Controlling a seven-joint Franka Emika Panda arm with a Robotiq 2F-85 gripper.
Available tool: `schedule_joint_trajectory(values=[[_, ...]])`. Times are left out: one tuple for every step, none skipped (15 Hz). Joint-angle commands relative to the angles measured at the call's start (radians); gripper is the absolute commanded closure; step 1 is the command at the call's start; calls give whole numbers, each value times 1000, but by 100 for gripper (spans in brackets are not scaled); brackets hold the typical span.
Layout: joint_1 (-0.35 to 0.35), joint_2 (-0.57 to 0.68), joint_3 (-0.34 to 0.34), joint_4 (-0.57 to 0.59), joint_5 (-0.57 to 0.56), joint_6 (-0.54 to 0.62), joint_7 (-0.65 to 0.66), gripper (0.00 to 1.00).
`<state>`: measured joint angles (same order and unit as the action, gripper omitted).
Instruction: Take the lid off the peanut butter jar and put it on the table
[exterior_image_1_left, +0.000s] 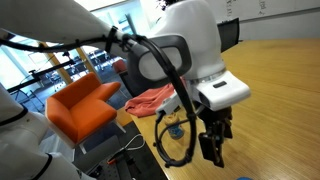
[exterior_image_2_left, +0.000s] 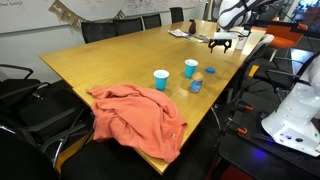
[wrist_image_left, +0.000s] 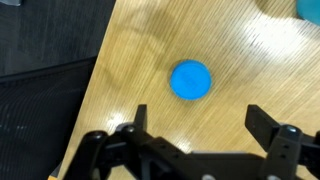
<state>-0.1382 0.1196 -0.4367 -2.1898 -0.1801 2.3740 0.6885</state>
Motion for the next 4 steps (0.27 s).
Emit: schedule_joint_trajectory(values=[[-19,-231,59,-137,-137,-27,94,0],[-35,-264,85,-149,-160,-34,114,0],[-50,-291,109,-161,-170,-39,123,0],[-64,-319,134,-173,-177,-46,135,0]])
